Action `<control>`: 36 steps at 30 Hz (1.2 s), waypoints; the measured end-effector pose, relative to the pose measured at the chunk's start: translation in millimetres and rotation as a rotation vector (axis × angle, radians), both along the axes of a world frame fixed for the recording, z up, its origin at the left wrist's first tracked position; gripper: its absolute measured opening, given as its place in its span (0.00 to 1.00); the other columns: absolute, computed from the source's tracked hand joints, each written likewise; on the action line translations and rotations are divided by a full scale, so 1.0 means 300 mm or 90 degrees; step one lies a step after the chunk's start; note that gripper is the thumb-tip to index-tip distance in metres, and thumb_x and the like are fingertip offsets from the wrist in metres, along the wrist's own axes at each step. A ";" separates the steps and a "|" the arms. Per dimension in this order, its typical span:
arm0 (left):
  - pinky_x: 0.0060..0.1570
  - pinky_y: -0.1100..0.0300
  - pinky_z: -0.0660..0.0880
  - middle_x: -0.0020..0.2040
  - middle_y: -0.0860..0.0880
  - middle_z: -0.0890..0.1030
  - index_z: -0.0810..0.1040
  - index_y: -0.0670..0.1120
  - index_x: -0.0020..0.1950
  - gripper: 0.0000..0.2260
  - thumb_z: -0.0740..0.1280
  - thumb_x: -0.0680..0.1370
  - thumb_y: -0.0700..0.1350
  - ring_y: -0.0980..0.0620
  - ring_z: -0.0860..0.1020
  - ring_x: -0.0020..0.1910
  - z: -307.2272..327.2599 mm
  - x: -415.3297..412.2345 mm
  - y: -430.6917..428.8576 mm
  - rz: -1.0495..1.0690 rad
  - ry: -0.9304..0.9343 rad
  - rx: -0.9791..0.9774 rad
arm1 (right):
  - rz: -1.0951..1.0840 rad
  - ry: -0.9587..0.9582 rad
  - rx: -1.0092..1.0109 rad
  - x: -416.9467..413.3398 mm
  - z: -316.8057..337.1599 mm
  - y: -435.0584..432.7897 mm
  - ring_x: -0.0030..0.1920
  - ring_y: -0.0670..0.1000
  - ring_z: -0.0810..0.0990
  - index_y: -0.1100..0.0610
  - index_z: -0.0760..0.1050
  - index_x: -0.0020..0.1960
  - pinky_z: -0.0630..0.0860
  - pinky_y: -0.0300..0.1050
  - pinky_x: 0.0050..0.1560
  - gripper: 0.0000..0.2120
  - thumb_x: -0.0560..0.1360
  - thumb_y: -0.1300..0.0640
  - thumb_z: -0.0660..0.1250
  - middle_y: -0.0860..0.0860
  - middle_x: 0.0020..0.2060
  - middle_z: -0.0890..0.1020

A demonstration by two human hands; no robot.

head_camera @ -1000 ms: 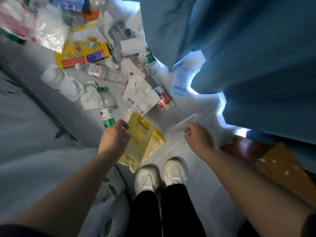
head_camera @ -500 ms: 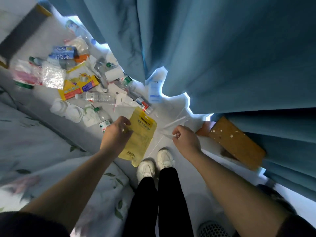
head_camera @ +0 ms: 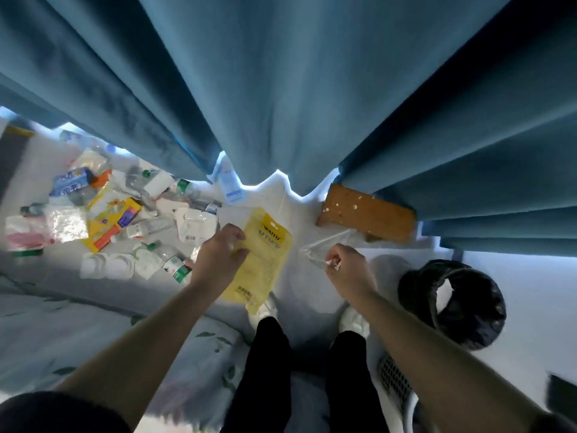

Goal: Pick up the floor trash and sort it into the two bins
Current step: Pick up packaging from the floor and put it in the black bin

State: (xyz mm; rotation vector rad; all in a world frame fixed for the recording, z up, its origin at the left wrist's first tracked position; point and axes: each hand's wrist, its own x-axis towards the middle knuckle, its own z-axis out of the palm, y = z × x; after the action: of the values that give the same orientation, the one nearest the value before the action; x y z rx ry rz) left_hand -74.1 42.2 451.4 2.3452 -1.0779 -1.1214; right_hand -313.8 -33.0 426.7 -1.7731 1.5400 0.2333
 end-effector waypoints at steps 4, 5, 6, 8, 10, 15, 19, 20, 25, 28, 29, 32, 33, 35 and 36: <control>0.44 0.62 0.64 0.48 0.53 0.78 0.75 0.46 0.53 0.10 0.69 0.74 0.40 0.48 0.76 0.49 0.006 -0.198 -0.065 -0.096 0.004 -0.020 | -0.085 0.002 -0.011 -0.193 0.004 0.032 0.42 0.47 0.74 0.51 0.73 0.45 0.66 0.37 0.36 0.05 0.75 0.60 0.65 0.46 0.42 0.77; 0.46 0.63 0.63 0.49 0.53 0.78 0.75 0.46 0.54 0.10 0.69 0.74 0.39 0.48 0.76 0.50 0.007 -0.254 -0.078 -0.121 -0.001 -0.024 | -0.113 0.000 -0.005 -0.248 -0.004 0.039 0.42 0.47 0.74 0.51 0.72 0.45 0.66 0.37 0.36 0.05 0.75 0.60 0.64 0.46 0.42 0.76; 0.47 0.65 0.62 0.50 0.53 0.78 0.75 0.46 0.54 0.10 0.69 0.74 0.39 0.48 0.76 0.51 0.007 -0.315 -0.090 -0.142 -0.005 -0.030 | -0.138 0.001 0.003 -0.307 -0.010 0.046 0.43 0.48 0.75 0.50 0.72 0.44 0.67 0.38 0.36 0.05 0.74 0.60 0.64 0.46 0.42 0.77; 0.47 0.65 0.62 0.50 0.53 0.78 0.75 0.45 0.54 0.11 0.69 0.73 0.39 0.48 0.77 0.51 0.003 -0.442 -0.112 -0.173 0.002 -0.036 | -0.188 0.007 0.018 -0.431 -0.024 0.058 0.44 0.50 0.77 0.50 0.72 0.44 0.69 0.41 0.39 0.06 0.74 0.60 0.63 0.47 0.44 0.79; 0.46 0.62 0.65 0.50 0.53 0.78 0.74 0.46 0.54 0.11 0.69 0.74 0.39 0.48 0.77 0.51 -0.007 -0.581 -0.135 -0.204 0.011 -0.028 | -0.242 0.017 0.026 -0.567 -0.034 0.073 0.45 0.52 0.78 0.51 0.73 0.45 0.73 0.43 0.41 0.05 0.74 0.61 0.63 0.49 0.45 0.80; 0.47 0.58 0.69 0.54 0.51 0.79 0.73 0.47 0.54 0.10 0.69 0.74 0.40 0.48 0.77 0.54 -0.078 -0.954 -0.201 -0.288 0.028 -0.020 | -0.355 0.040 0.032 -0.951 -0.090 0.098 0.45 0.54 0.77 0.53 0.74 0.46 0.71 0.46 0.40 0.05 0.74 0.61 0.61 0.50 0.43 0.79; 0.51 0.56 0.72 0.57 0.50 0.78 0.72 0.47 0.56 0.11 0.68 0.76 0.40 0.48 0.76 0.57 -0.194 -1.278 -0.268 -0.361 0.051 -0.006 | -0.432 0.035 0.035 -1.268 -0.200 0.124 0.42 0.53 0.77 0.54 0.74 0.46 0.74 0.47 0.40 0.04 0.76 0.61 0.62 0.51 0.43 0.79; 0.52 0.55 0.72 0.58 0.50 0.78 0.72 0.47 0.57 0.11 0.67 0.76 0.40 0.48 0.76 0.58 -0.229 -1.354 -0.284 -0.380 0.053 -0.007 | -0.453 0.032 0.028 -1.339 -0.233 0.133 0.42 0.52 0.76 0.54 0.74 0.46 0.73 0.46 0.39 0.03 0.76 0.60 0.63 0.50 0.43 0.79; 0.54 0.55 0.73 0.61 0.49 0.77 0.71 0.47 0.58 0.12 0.66 0.76 0.38 0.48 0.75 0.61 -0.399 -1.670 -0.360 -0.442 0.065 -0.001 | -0.518 0.048 0.020 -1.599 -0.408 0.170 0.43 0.50 0.77 0.55 0.75 0.46 0.71 0.44 0.40 0.01 0.75 0.58 0.65 0.48 0.43 0.79; 0.54 0.55 0.72 0.62 0.50 0.76 0.70 0.48 0.58 0.13 0.65 0.76 0.38 0.50 0.74 0.62 -0.489 -1.773 -0.398 -0.483 0.055 0.002 | -0.524 0.042 0.052 -1.664 -0.514 0.152 0.43 0.50 0.77 0.52 0.75 0.46 0.73 0.45 0.41 0.02 0.75 0.59 0.66 0.47 0.43 0.79; 0.53 0.56 0.72 0.62 0.50 0.76 0.70 0.49 0.58 0.13 0.65 0.76 0.38 0.50 0.74 0.61 -0.517 -1.791 -0.409 -0.496 0.048 0.003 | -0.524 0.032 0.065 -1.674 -0.551 0.138 0.42 0.49 0.77 0.51 0.74 0.45 0.74 0.45 0.41 0.03 0.75 0.58 0.66 0.46 0.42 0.79; 0.46 0.59 0.69 0.61 0.49 0.77 0.69 0.50 0.57 0.12 0.65 0.76 0.39 0.50 0.76 0.58 -0.598 -1.809 -0.437 -0.525 0.014 0.010 | -0.527 -0.003 0.109 -1.687 -0.673 0.091 0.43 0.48 0.77 0.48 0.73 0.48 0.77 0.47 0.44 0.04 0.76 0.56 0.68 0.47 0.45 0.80; 0.45 0.59 0.69 0.61 0.49 0.77 0.69 0.51 0.56 0.12 0.66 0.76 0.39 0.49 0.76 0.57 -0.621 -1.807 -0.442 -0.529 0.005 0.013 | -0.526 -0.011 0.123 -1.689 -0.710 0.080 0.46 0.49 0.78 0.48 0.74 0.52 0.78 0.48 0.47 0.07 0.76 0.56 0.68 0.48 0.49 0.79; 0.46 0.59 0.70 0.61 0.49 0.78 0.68 0.52 0.54 0.12 0.66 0.76 0.39 0.49 0.76 0.57 -0.654 -1.802 -0.448 -0.534 -0.011 0.019 | -0.509 -0.014 0.152 -1.698 -0.765 0.067 0.56 0.53 0.76 0.46 0.69 0.67 0.76 0.50 0.53 0.20 0.76 0.56 0.68 0.52 0.61 0.74; 0.47 0.58 0.71 0.61 0.48 0.78 0.68 0.52 0.54 0.12 0.66 0.76 0.39 0.49 0.76 0.58 -0.663 -1.801 -0.449 -0.535 -0.017 0.027 | -0.506 -0.009 0.164 -1.704 -0.775 0.065 0.61 0.55 0.74 0.45 0.64 0.72 0.75 0.51 0.57 0.26 0.76 0.55 0.68 0.53 0.66 0.70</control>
State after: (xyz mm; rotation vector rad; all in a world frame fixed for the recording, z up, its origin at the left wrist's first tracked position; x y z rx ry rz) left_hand -614.3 -92.4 252.6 1.9408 -2.1654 -1.3576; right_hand -825.2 -13.4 194.1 -0.8686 1.9695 0.0171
